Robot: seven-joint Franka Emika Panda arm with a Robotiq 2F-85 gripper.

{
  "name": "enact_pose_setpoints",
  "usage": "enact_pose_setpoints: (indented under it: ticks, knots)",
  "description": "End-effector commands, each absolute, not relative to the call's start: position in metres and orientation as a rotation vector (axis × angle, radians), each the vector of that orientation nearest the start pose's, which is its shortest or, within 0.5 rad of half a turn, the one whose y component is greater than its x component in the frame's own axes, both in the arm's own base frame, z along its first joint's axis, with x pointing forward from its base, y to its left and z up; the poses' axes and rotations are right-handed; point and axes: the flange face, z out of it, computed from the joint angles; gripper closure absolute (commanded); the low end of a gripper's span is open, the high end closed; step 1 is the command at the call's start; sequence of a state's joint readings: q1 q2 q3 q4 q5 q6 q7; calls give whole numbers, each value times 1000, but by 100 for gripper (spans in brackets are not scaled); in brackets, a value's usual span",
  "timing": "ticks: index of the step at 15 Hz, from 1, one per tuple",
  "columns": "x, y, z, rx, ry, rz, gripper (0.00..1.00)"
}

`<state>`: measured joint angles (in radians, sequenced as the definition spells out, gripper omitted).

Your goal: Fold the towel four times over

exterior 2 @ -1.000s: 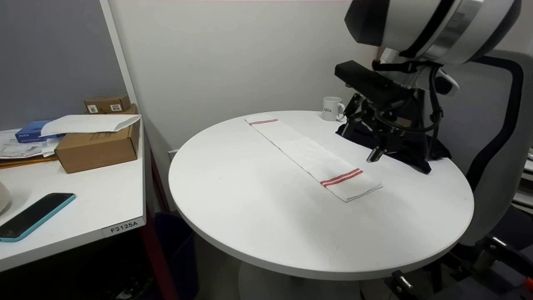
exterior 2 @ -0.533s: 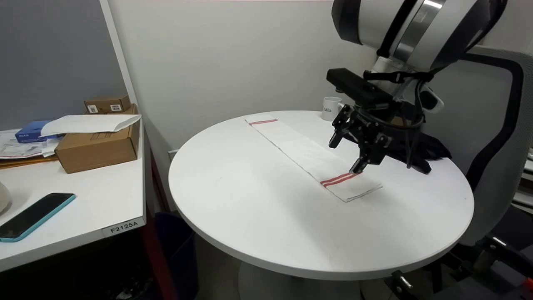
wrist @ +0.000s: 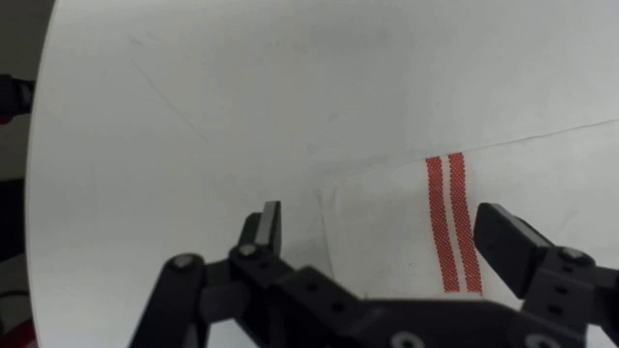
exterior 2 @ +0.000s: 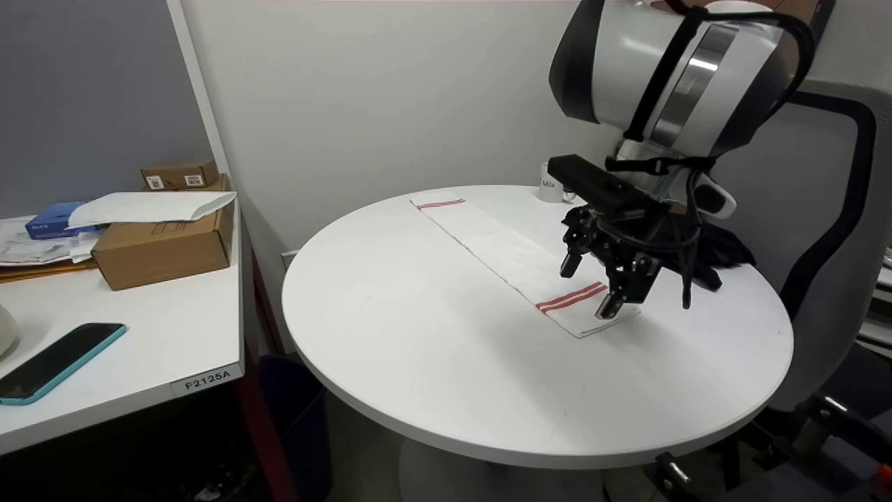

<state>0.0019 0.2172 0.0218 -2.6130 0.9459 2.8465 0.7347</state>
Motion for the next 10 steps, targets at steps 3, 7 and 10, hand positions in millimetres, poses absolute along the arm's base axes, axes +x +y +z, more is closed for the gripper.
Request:
enact_pose_setpoints:
  ticks: [3,7,10]
  knots:
    - [421,-38,148,-2021,2169,147,0]
    - [427,-44,149,-2008,2191,121,0]
    - [436,-33,162,-2020,2111,47,0]
